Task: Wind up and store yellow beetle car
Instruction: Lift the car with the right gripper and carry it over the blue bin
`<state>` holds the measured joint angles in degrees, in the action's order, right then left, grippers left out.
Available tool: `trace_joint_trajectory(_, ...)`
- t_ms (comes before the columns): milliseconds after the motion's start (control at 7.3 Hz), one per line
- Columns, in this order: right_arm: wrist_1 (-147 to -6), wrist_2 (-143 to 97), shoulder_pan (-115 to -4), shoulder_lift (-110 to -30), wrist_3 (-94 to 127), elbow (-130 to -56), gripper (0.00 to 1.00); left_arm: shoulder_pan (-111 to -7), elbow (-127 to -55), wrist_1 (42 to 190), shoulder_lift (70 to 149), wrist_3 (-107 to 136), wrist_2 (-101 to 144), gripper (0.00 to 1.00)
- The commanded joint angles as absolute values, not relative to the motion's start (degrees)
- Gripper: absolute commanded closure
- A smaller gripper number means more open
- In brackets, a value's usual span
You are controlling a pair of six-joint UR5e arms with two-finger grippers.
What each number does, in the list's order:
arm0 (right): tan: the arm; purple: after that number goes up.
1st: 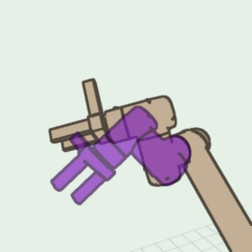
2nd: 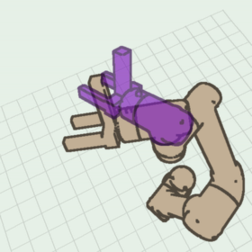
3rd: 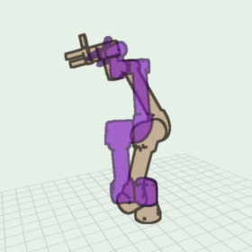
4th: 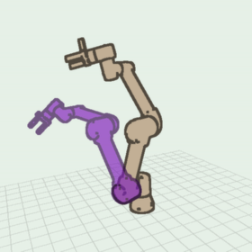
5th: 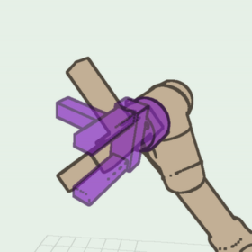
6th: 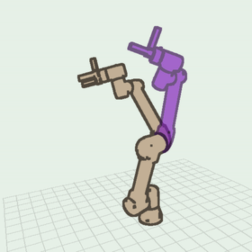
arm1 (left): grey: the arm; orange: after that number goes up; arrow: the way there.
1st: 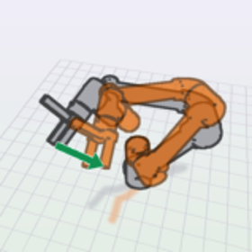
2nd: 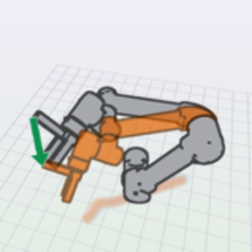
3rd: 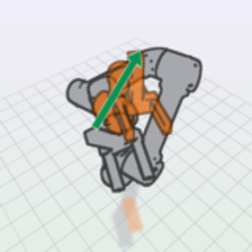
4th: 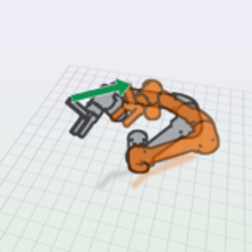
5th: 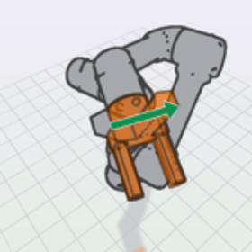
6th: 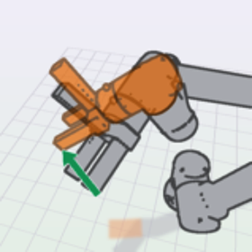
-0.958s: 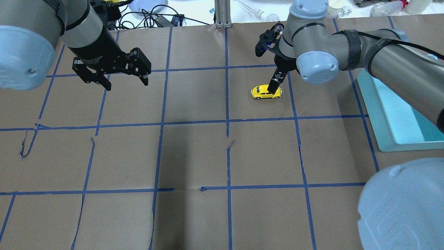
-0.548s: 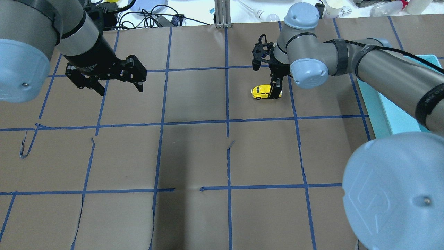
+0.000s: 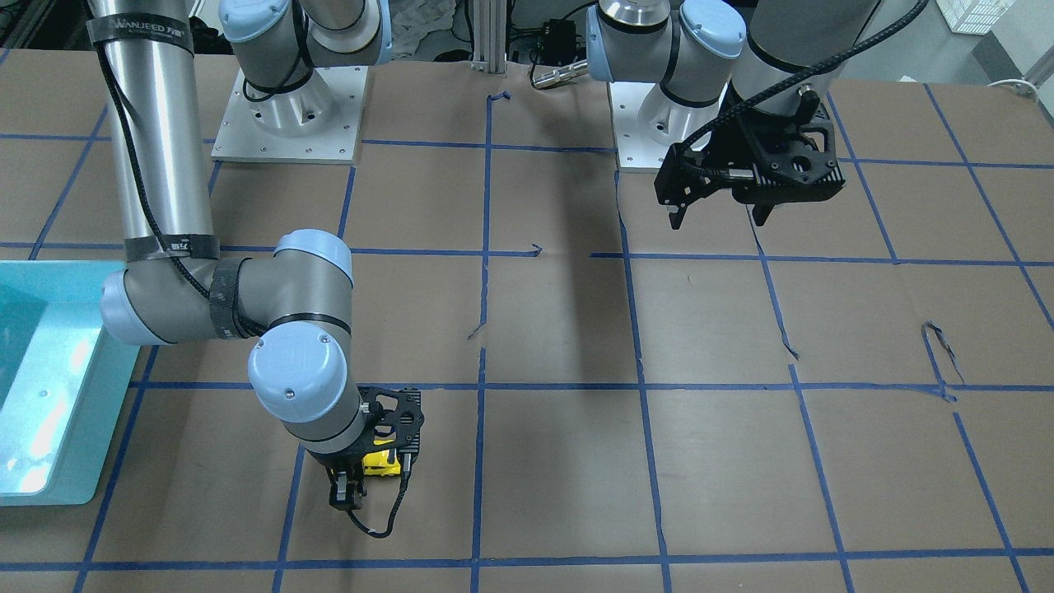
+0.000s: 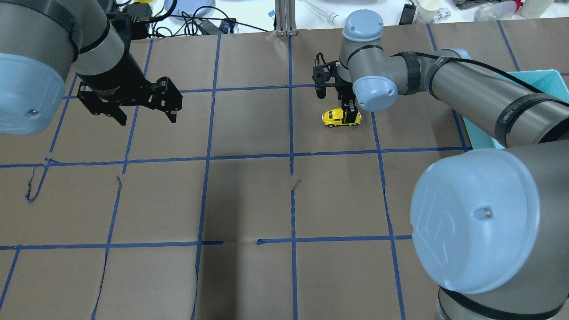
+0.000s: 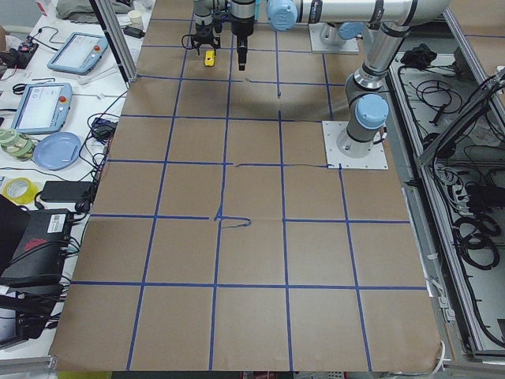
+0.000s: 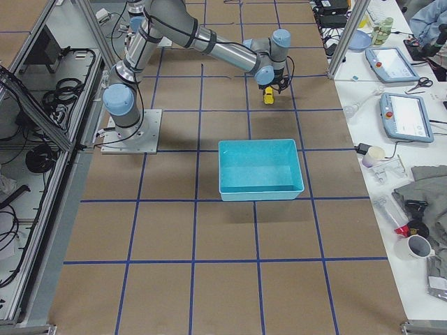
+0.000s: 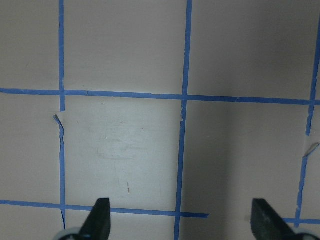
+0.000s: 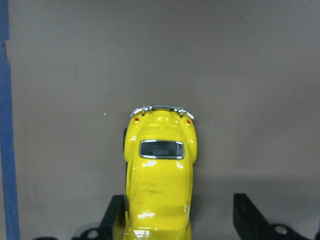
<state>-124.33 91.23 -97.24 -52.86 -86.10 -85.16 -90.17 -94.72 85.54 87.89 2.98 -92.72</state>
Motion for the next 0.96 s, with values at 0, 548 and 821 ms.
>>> trace_joint_trajectory(0,-124.1,92.02,-97.38,-52.65,-86.57,-85.08,0.82,-90.18,-94.75,85.6,87.89,2.99,-93.25,0.0)
trace_joint_trajectory(548,-123.4,92.89,-96.34,-56.31,-90.7,-84.82,0.98,-90.18,-94.83,85.78,87.54,2.99,-92.99,0.0)
trace_joint_trajectory(821,-116.24,93.08,-90.22,-63.68,-92.88,-85.86,0.99,-90.18,-94.92,85.87,87.37,2.9,-93.08,0.0)
